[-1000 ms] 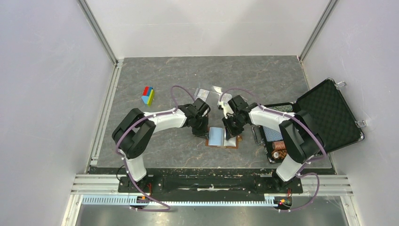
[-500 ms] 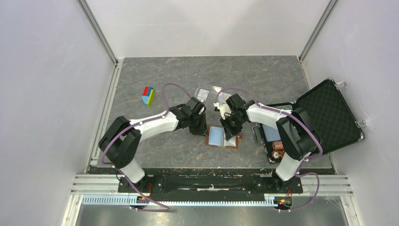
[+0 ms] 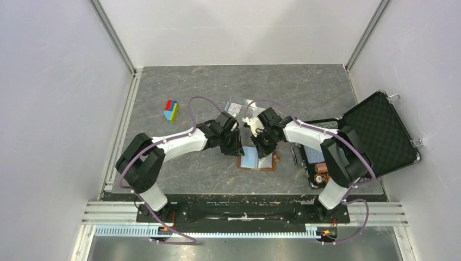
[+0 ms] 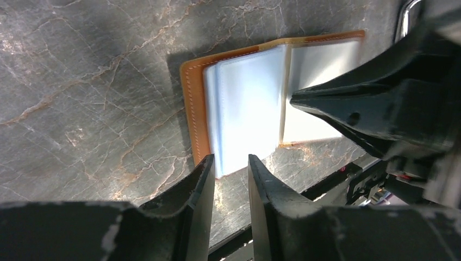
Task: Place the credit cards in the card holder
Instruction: Place the card holder at the center of the board.
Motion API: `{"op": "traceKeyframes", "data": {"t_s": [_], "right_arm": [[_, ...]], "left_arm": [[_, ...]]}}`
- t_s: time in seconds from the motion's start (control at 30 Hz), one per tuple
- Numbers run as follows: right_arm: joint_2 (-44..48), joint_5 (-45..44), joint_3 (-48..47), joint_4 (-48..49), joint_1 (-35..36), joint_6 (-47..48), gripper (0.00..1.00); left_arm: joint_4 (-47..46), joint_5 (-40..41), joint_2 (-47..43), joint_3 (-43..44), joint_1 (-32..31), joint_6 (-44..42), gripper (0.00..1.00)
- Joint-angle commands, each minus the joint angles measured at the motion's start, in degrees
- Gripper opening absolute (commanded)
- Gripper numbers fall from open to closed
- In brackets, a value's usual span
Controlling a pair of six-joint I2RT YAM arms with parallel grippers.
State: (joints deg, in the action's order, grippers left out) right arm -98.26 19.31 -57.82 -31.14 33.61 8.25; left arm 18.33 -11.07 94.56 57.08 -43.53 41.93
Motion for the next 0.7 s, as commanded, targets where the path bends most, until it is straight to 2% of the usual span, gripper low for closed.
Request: {"op": "traceKeyframes", "data": {"t_s": [0.0, 0.13, 0.27, 0.47, 0.67], "right_arm": [[4.8, -1.3, 1.3, 5.7, -1.1, -4.5, 0.05], [7.1, -1.2, 2.9, 6.5, -2.8, -8.2, 0.06], [8.5, -4.2, 4.6, 6.4, -3.4, -11.3, 0.06], [8.4, -8.9, 7.0, 3.9, -3.7, -10.8, 0.05], [6.1, -8.5, 11.4, 5.0, -3.7, -8.8, 0.00]], "left_arm": [[0.2, 1.3, 1.2, 2.8, 0.0, 1.5, 0.37], [3.4, 4.8, 1.1, 3.7, 0.1, 0.8, 0.43], [4.2, 5.9, 0.9, 3.7, 0.0, 0.5, 0.44], [4.8, 5.4, 4.4, 4.1, 0.0, 1.1, 0.45], [3.6, 3.1, 7.7, 5.2, 0.0, 1.1, 0.45]]}}
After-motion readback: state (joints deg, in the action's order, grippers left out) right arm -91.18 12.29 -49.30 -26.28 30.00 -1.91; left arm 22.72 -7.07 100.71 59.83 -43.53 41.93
